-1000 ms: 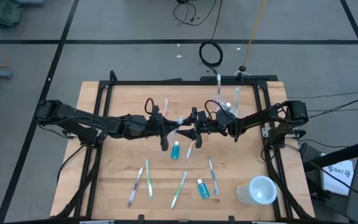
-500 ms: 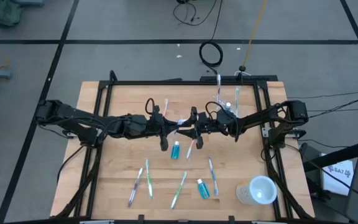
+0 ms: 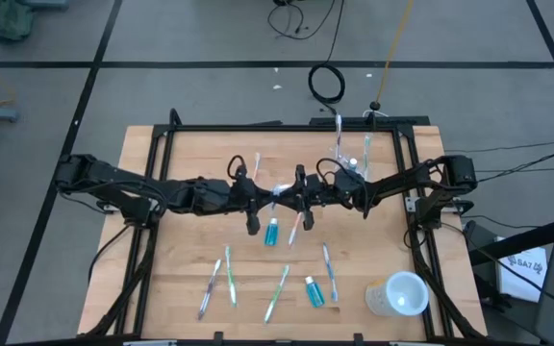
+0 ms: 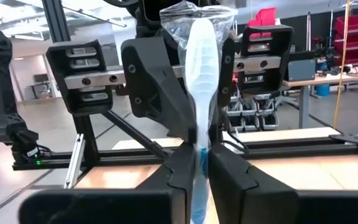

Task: Pick & Place toothbrushing station
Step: Put the left blue toothbrush into the transparent organizer

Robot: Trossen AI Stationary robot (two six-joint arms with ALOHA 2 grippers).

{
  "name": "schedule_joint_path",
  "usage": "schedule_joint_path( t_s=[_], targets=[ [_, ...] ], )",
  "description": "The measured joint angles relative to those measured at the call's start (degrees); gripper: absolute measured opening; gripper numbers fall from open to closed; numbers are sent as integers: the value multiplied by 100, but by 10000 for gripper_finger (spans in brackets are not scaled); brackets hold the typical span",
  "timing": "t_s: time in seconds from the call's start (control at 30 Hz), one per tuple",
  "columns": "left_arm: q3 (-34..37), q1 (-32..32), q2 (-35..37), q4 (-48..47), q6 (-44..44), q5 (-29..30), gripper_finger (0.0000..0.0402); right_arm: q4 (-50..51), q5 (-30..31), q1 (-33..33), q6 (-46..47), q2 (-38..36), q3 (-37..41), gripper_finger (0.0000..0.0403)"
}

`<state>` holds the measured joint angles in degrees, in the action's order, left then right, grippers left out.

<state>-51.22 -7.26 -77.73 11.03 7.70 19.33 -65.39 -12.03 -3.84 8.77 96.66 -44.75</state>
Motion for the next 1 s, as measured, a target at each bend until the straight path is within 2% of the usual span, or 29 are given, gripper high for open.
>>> schedule_joint_path(
  t_s=[0.1,0.3,0.47,0.53,0.63,0.77,0.9,1.0],
  targets=[
    [0,0,0,-142,19,0,31,119,-2,-39,-49,2,0,14],
    [0,9,0,-400,-195,46,31,377,-29,-234,-10,-44,0,19],
    [0,28,0,-469,-273,50,31,1335,-5,-375,-194,-385,-13,16],
    [0,28,0,-497,-273,51,34,1746,202,-380,-331,-600,-13,16],
    [0,28,0,-544,-269,33,53,2504,769,-343,-735,-1016,-9,16],
    [0,31,0,-598,-259,90,91,3371,2015,-274,-1288,-1572,-9,16],
    [0,37,0,-753,-204,132,123,3368,3420,-385,-2014,-2083,-9,17],
    [0,63,0,-750,-113,146,134,3419,4349,-571,-2150,-2371,-3,18]
  ],
)
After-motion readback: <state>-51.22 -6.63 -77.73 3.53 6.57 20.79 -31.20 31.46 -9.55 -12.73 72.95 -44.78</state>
